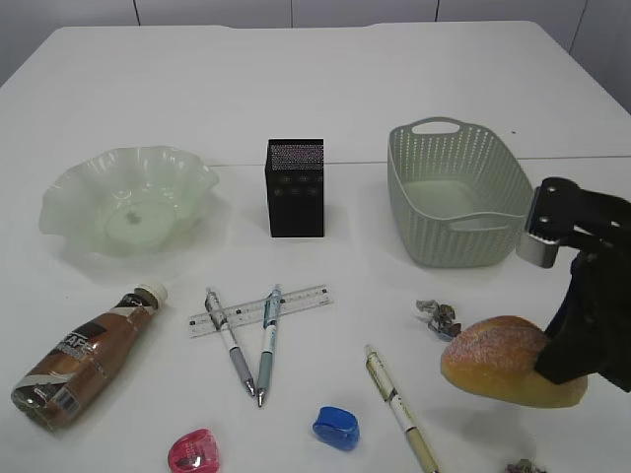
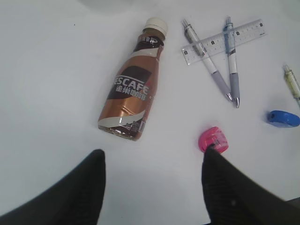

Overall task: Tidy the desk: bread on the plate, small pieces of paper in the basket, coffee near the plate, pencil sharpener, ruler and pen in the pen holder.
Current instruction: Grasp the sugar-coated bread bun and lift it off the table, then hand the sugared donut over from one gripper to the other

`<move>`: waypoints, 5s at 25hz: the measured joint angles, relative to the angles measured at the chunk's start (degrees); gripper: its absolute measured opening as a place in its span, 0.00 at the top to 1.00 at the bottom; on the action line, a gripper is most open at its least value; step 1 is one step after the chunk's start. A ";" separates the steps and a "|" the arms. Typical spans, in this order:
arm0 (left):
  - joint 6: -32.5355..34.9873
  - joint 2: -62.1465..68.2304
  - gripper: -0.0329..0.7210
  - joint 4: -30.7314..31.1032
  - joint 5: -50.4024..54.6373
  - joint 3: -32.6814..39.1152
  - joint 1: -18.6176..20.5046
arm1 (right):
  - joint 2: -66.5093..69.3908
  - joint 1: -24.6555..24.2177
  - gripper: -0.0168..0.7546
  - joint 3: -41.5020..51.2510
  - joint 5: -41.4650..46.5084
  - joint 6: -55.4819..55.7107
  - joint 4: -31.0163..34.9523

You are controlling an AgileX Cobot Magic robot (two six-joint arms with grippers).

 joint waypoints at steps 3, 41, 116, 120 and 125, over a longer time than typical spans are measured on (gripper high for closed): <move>0.00 0.00 0.33 0.00 0.00 0.00 0.00 | -4.18 0.00 0.72 0.12 -0.01 0.12 1.61; 43.09 5.41 0.19 -53.58 2.12 0.00 -7.62 | -16.74 21.91 0.72 0.41 -11.73 0.24 39.62; 70.01 20.13 0.73 -65.50 -1.71 -0.18 -7.11 | -16.48 21.91 0.21 0.41 -15.79 3.20 40.13; 70.01 20.13 0.74 -65.50 -5.27 -0.18 -2.35 | -16.48 21.91 0.21 0.41 -16.52 13.06 31.16; 70.01 20.13 0.74 -65.50 -15.82 -0.18 0.41 | -16.48 21.91 0.22 0.41 -16.71 32.63 12.99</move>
